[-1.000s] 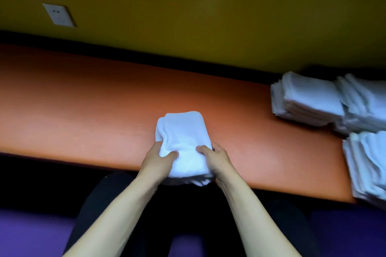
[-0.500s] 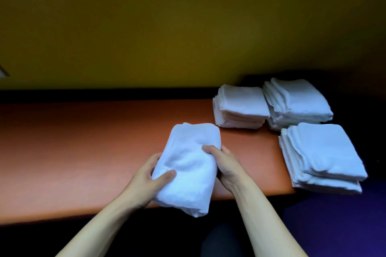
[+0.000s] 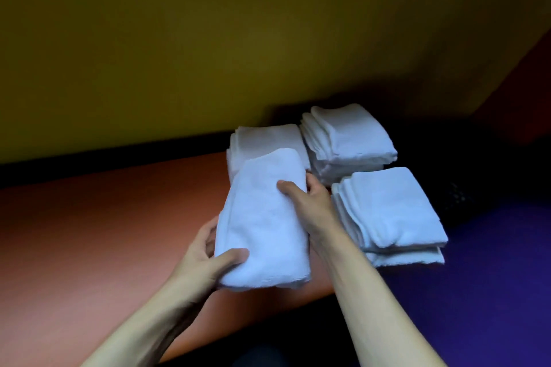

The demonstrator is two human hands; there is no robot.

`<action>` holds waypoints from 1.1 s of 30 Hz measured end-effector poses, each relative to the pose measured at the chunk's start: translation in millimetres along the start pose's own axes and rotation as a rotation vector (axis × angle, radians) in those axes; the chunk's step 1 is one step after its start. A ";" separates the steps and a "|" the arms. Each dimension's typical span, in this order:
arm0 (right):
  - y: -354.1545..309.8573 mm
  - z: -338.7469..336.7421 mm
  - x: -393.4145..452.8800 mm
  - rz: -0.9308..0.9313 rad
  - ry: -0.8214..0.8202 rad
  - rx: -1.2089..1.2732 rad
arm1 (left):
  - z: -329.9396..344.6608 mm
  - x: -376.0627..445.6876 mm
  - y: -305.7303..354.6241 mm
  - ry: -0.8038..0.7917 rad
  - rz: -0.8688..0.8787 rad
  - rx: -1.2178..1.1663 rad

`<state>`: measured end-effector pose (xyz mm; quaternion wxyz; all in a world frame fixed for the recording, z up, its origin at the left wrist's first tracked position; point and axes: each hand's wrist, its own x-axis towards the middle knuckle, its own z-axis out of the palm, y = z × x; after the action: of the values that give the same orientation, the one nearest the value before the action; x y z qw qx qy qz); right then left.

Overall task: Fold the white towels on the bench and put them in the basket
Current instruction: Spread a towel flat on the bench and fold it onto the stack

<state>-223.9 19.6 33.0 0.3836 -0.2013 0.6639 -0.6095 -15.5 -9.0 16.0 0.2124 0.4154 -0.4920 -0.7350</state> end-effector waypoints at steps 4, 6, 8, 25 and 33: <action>-17.1 -55.4 4.9 -0.111 0.164 -0.082 | 56.3 11.3 11.1 -0.036 0.236 0.124; -31.6 -88.8 4.8 -0.156 0.219 -0.111 | 88.7 14.2 16.4 -0.101 0.328 0.178; -46.8 -125.5 6.1 -0.224 0.252 -0.156 | 121.9 16.4 21.1 -0.161 0.390 0.239; 18.2 -231.1 -20.4 0.016 0.336 -0.988 | 222.2 48.2 -38.3 -0.218 0.352 0.823; 2.6 -222.1 -10.8 -0.501 0.440 -0.866 | 234.0 43.9 -29.9 -0.146 0.508 0.685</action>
<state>-384.3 173.4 25.0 -0.0394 -0.3604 0.8506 -0.3808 -229.1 100.1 11.4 0.2010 0.2747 -0.8078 -0.4812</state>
